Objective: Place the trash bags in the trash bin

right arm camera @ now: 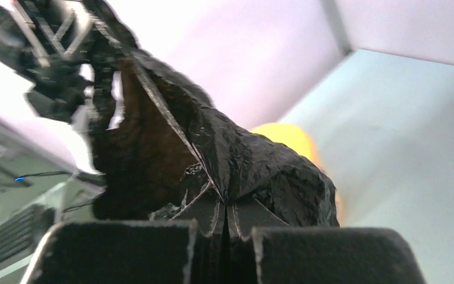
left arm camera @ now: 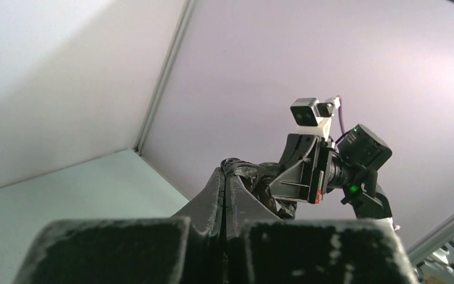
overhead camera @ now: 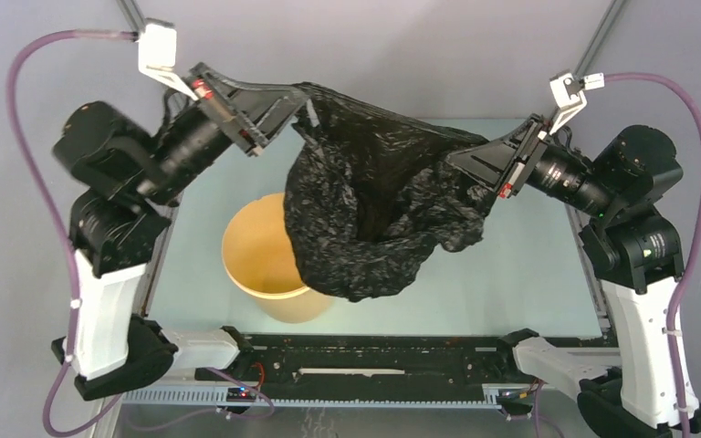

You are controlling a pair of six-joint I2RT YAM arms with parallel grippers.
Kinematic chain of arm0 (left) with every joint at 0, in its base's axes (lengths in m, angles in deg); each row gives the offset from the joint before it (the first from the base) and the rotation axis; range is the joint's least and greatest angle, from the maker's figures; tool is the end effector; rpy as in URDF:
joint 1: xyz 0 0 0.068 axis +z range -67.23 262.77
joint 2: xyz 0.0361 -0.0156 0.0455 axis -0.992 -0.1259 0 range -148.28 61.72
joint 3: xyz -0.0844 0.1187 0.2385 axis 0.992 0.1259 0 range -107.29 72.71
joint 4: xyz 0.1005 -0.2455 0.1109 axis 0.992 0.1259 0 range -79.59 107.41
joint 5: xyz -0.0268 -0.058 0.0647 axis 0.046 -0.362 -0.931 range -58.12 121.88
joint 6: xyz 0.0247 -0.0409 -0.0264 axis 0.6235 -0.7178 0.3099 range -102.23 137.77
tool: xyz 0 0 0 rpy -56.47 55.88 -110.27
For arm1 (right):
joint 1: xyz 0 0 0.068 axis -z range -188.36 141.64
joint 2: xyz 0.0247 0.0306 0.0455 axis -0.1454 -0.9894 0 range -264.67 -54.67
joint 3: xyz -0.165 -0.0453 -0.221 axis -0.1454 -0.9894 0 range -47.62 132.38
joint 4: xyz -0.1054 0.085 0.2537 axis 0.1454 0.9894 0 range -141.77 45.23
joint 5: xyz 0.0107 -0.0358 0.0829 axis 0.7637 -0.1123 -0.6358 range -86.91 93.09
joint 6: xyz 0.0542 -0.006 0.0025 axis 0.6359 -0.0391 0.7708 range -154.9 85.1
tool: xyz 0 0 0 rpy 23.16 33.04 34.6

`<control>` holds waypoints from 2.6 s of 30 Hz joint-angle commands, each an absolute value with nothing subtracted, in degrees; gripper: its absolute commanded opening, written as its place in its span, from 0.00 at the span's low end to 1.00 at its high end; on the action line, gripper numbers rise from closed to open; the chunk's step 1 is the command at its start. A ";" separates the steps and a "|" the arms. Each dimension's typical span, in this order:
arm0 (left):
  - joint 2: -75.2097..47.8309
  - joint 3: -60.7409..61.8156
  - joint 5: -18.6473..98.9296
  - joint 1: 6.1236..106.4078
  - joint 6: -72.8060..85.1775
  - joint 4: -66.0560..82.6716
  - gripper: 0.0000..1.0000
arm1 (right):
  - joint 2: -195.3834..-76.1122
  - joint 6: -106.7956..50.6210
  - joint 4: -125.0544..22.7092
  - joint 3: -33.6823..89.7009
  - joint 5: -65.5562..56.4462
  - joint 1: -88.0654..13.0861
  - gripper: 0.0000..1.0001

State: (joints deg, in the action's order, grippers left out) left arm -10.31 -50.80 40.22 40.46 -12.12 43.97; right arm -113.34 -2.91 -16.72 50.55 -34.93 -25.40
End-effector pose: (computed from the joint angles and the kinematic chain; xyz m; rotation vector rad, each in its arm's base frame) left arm 0.1178 -0.1144 0.6557 0.2796 1.3233 -1.1688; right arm 0.1407 0.0666 0.5727 -0.3650 1.5875 1.1630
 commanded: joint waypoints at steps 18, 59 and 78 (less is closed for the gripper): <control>6.99 -51.94 12.63 40.75 -3.21 52.22 0.00 | -134.29 19.25 -41.31 58.17 -36.73 -52.83 0.00; 2.58 -44.89 5.87 40.75 -12.99 62.36 0.00 | -121.89 0.01 -37.46 27.79 -11.91 -59.34 1.00; 5.24 -37.07 3.87 40.83 -21.80 74.64 0.00 | -140.31 15.82 -23.26 44.67 -43.23 -55.49 0.00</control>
State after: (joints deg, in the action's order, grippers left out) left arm 4.48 -37.97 4.22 40.53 -20.67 74.16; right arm -138.11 7.90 -27.36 44.05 -34.67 -59.28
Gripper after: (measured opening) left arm 0.005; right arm 0.007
